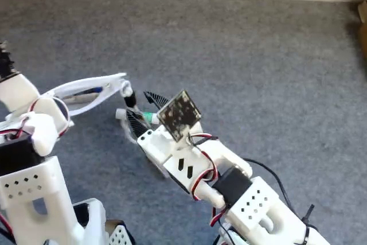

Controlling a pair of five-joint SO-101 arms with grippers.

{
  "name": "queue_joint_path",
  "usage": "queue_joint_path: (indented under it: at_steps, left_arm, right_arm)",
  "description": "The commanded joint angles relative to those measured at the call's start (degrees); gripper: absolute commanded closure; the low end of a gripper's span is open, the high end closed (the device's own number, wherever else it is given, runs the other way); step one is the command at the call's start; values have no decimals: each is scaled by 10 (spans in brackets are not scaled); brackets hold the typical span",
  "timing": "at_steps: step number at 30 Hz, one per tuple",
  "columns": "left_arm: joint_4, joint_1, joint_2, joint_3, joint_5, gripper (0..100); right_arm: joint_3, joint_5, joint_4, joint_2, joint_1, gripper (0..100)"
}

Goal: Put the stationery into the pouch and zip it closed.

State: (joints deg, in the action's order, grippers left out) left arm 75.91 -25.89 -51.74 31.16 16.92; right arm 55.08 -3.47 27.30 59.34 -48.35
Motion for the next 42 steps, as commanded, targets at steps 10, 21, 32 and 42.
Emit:
queue_joint_path:
  at_steps: [10, 21, 32, 42]
  left_arm:
    - [-12, -33, -15, -7, 32, 992]
    - [-16, -33, -15, 5, 32, 992]
    - [-16, -32, -15, 6, 31, 992]
    - [-21, -31, -15, 16, 31, 992]
  right_arm:
    - [-123, 18, 200, -40, 8, 839]
    - [-127, 18, 221, -318, 5, 839]
    - [-175, 18, 168, -483, 5, 839]
    - [-249, 18, 168, -617, 5, 839]
